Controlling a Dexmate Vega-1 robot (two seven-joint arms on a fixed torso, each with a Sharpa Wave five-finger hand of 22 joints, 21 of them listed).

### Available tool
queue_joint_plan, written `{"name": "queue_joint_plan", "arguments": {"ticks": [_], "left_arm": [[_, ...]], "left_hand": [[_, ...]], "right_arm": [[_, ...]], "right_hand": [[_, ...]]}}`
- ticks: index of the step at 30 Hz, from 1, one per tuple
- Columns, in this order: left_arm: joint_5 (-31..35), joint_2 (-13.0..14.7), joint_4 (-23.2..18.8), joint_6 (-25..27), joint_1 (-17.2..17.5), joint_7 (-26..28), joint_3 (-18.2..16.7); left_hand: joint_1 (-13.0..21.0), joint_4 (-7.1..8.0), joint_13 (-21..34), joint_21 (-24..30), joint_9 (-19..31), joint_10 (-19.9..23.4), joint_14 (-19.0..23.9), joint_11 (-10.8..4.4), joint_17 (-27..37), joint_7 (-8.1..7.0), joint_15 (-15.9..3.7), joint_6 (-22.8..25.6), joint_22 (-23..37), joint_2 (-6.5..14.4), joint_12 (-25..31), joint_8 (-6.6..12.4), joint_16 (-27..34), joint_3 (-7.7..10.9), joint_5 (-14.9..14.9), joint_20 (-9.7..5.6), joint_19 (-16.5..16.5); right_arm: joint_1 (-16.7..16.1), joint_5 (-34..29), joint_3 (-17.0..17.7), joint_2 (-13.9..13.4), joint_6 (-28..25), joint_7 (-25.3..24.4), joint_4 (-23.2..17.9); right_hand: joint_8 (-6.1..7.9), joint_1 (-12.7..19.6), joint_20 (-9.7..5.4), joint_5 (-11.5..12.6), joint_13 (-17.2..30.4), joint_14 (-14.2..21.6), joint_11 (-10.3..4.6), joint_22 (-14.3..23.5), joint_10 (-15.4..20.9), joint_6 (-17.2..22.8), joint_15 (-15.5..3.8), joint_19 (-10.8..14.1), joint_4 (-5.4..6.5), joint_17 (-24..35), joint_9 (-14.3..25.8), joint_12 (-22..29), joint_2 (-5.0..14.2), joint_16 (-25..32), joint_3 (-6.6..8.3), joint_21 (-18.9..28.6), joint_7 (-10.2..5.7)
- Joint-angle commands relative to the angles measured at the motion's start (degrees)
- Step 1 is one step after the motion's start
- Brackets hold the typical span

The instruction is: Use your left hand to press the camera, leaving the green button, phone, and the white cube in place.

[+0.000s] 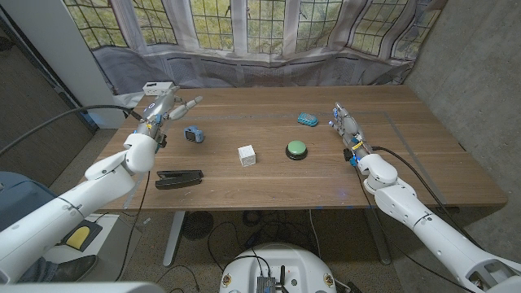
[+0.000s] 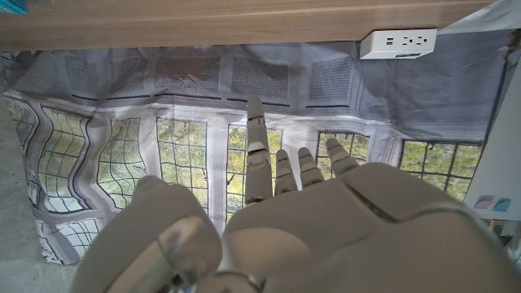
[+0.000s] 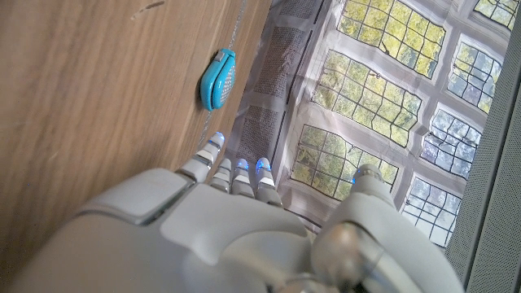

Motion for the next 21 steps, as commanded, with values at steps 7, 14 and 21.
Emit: {"name": "queue_joint_plan", "arguments": {"ticks": [7,14,21], "left_arm": [[4.64,2.61,-3.15,8.21,-2.50,-3.88,3.56],[6.10,3.48,-3.84,11.44,-4.26,-7.41,5.70],[8.75,4.57,-4.80,14.99,-6.83,-12.17,8.67]], "left_hand": [[-0.78,0.26,0.03,0.20,0.13,0.58,0.17,-0.62,0.14,-0.64,-0.24,1.47,0.25,-0.35,0.60,0.09,0.37,-0.75,0.21,0.00,-0.39],[-0.99,0.37,0.02,0.11,0.14,0.63,0.03,-0.60,0.15,-0.49,-0.36,1.65,0.25,-0.45,0.62,-0.07,0.32,-0.94,0.26,0.02,-0.67],[-1.33,0.55,0.01,0.04,0.15,0.71,0.00,-0.69,0.16,-0.62,-0.53,1.98,0.26,-0.57,0.65,-0.21,0.32,-1.20,0.31,0.04,-0.98]], "right_arm": [[-1.03,0.27,0.22,-0.19,0.35,-0.11,-0.43],[-1.32,0.20,0.31,-0.36,0.27,-0.36,-0.91],[-1.44,0.26,0.32,-0.46,0.13,-0.34,-1.18]], "right_hand": [[-0.09,-0.34,0.41,0.16,0.12,-0.13,0.00,0.20,0.16,0.59,0.28,-0.05,0.01,0.19,0.16,-0.31,0.24,-0.28,0.18,-0.17,0.08],[-0.10,-0.32,0.47,0.17,0.12,-0.15,0.01,0.21,0.15,0.62,0.43,-0.09,-0.01,0.19,0.16,-0.33,0.30,-0.32,0.22,-0.21,0.07],[-0.11,-0.27,0.52,0.18,0.13,-0.18,0.06,0.21,0.15,0.65,0.39,-0.11,-0.04,0.19,0.16,-0.33,0.36,-0.35,0.26,-0.25,0.06]]}}
